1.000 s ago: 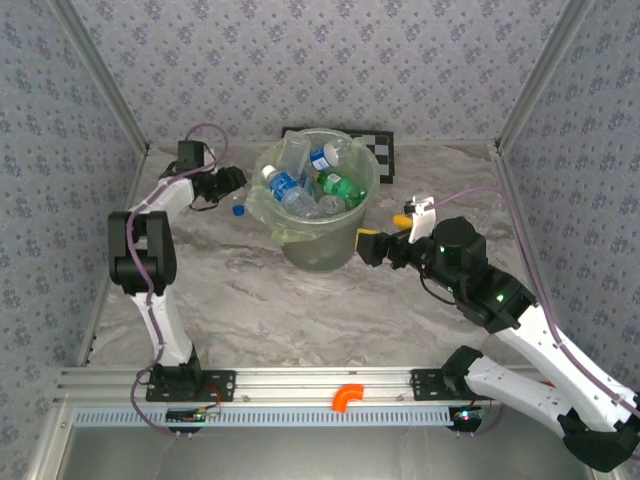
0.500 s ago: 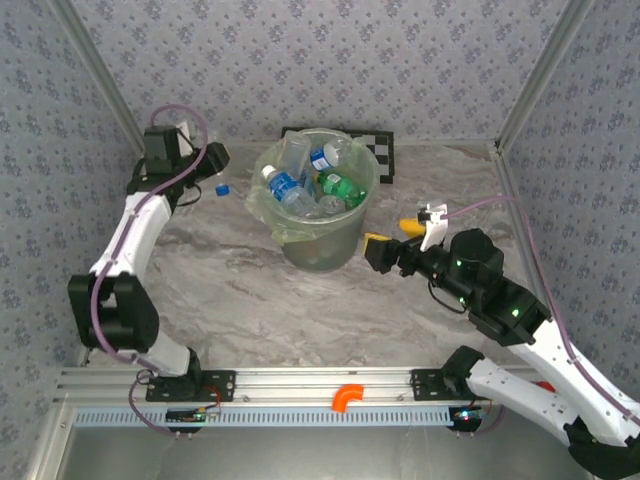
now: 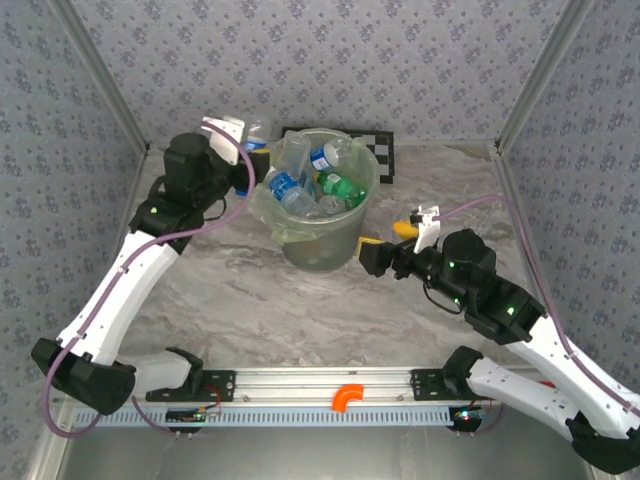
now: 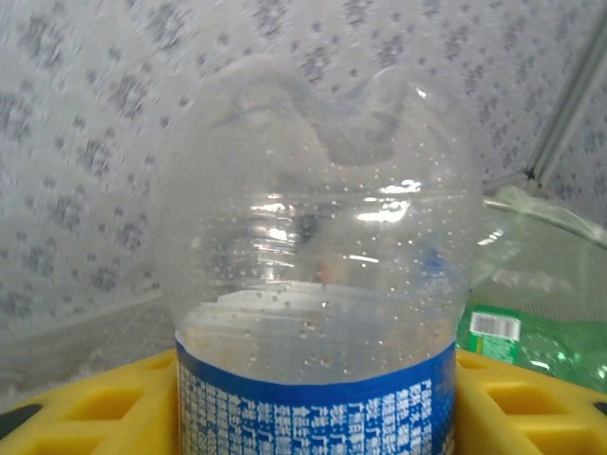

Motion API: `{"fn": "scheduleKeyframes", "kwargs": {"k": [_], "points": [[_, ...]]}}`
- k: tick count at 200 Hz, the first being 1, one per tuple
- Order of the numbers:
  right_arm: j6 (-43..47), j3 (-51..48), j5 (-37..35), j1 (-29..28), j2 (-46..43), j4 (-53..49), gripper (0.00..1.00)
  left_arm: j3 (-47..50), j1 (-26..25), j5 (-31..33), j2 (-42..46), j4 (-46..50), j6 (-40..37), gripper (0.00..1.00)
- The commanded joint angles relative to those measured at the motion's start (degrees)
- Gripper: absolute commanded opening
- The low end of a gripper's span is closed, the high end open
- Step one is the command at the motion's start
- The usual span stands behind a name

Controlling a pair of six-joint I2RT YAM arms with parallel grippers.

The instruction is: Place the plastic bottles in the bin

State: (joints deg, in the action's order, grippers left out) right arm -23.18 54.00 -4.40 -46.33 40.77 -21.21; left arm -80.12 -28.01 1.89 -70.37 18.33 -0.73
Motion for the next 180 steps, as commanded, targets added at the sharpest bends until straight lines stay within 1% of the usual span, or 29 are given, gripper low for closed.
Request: {"fn": "scheduleKeyframes", "kwargs": {"k": [1,33,54,67,80,100,124,130,139,154,180], "points": [[-0.49,-0.3,-1.71,-0.56,-0.2,1.19,0.99,-3.28,-4.41,5.59,1.18,-1.16,-10.94,0.57],[-0.38,-0.62,-2.38,-0.78,-0.65,1.29,0.99,-3.63,-10.22,8.23,-0.44,-1.93,-21.59,0.58],[0.31,-1.29,-3.28,-0.78,-2.01,1.05,0.99,-4.08,-12.71,7.8,-1.77,-2.18,-25.77,0.58],[0.42,-1.88,-4.68,-0.71,-3.45,0.6,0.99,-4.0,-14.18,6.92,-2.69,-2.15,-29.42,0.58],[0.07,-2.71,-5.65,-0.67,-5.13,0.39,1.0,-4.09,-15.55,7.38,-3.86,-3.04,-33.01,0.57],[-0.3,-3.87,-5.97,-0.55,-7.18,0.05,0.99,-5.36,-16.18,5.87,-5.94,-3.41,-36.13,0.57],[-0.56,-4.21,-6.8,-0.53,-8.57,-1.49,0.99,-9.44,-16.98,4.91,-9.45,-0.73,-40.18,0.59],[-0.49,-4.42,-7.01,-0.5,-8.98,-1.75,0.99,-9.95,-17.19,4.55,-10.19,-0.3,-41.95,0.61],[-0.48,-4.57,-7.11,-0.52,-9.71,-2.32,0.99,-10.08,-17.47,3.59,-11.01,-0.25,-44.73,0.6],[-0.13,-5.18,-7.83,-0.43,-11.15,-3.05,0.99,-10.41,-18.37,4.8,-12.52,-1.67,-48.33,0.6],[-0.22,-6.2,-8.69,-0.13,-12.91,-3.04,0.99,-13.63,-18.79,5.36,-16.24,0.51,-52.26,0.59]]}}
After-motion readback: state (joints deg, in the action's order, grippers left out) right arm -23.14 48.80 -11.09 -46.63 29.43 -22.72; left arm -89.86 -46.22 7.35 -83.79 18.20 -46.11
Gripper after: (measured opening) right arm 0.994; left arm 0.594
